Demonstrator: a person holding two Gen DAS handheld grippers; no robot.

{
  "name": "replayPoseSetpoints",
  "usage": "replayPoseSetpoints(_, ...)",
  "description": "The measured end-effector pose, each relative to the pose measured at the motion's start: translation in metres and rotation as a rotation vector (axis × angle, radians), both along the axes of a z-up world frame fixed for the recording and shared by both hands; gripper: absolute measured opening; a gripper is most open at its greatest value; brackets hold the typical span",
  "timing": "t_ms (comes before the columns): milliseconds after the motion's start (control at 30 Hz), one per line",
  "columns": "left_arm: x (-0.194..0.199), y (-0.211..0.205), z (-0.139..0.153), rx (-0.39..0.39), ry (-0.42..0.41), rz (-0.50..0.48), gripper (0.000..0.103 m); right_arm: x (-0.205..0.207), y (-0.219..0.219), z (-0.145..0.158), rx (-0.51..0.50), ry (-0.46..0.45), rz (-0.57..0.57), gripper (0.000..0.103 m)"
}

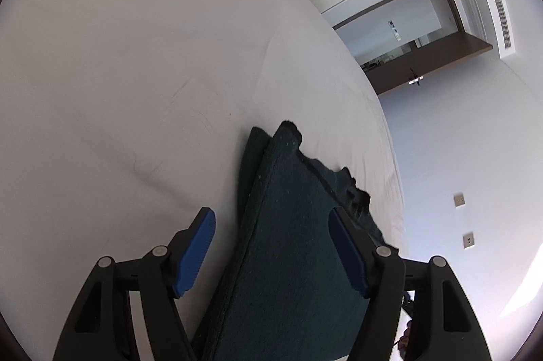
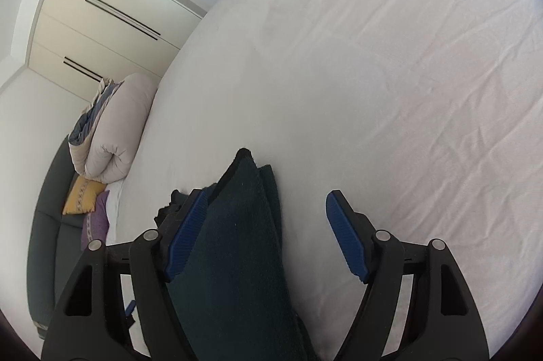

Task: Fold small clothes

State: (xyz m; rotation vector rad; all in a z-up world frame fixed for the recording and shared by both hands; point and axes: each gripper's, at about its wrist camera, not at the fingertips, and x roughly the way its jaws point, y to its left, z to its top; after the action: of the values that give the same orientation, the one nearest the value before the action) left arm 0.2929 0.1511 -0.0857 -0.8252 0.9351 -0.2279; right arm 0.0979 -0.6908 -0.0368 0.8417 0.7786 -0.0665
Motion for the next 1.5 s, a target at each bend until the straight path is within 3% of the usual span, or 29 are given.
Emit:
replayPoseSetpoints(233, -0.024, -0.013, -0.015, 0.083, 0.008, -0.038, 0.066, -0.036, 0.056, 0.012, -0.265, 0.051, 0.140, 0.071)
replayPoseSetpoints(433, -0.043, -0.021, -0.021, 0.170, 0.012, -0.090, 0.047, -0.080, 0.064, -0.004, -0.292, 0.078, 0.164, 0.069)
replayPoseSetpoints(500, -0.047, -0.021, -0.022, 0.189, 0.009, -0.097, 0.044, -0.080, 0.069, -0.011, -0.304, 0.100, 0.173, 0.064)
replayPoseSetpoints(633, -0.049, -0.020, -0.023, 0.207, 0.009, -0.095, 0.039, -0.082, 0.072, -0.014, -0.333, 0.100, 0.179, 0.064)
replayPoseSetpoints(700, -0.048, -0.020, -0.024, 0.225, 0.013, -0.093, 0.031, -0.083, 0.074, -0.013, -0.339, 0.098, 0.182, 0.059)
replayPoseSetpoints(767, -0.050, -0.020, -0.024, 0.223, 0.011, -0.093, 0.014, -0.085, 0.075, -0.009, -0.358, 0.098, 0.185, 0.058)
replayPoseSetpoints(833, -0.052, -0.021, -0.021, 0.240, 0.000, -0.091, 0.008, -0.087, 0.076, -0.005, -0.377, 0.091, 0.188, 0.058)
replayPoseSetpoints(933, -0.056, -0.024, -0.017, 0.280, -0.017, -0.094, 0.006, -0.088, 0.079, -0.001, -0.403, 0.086, 0.201, 0.057)
replayPoseSetpoints(1067, -0.062, -0.024, -0.013, 0.302, -0.029, -0.087, 0.005, -0.085, 0.084, -0.007, -0.427, 0.118, 0.240, 0.034)
replayPoseSetpoints(1500, -0.078, -0.018, -0.025, 0.280, -0.020, -0.052, 0.006, -0.100, 0.078, -0.011, -0.440, 0.125, 0.225, 0.034)
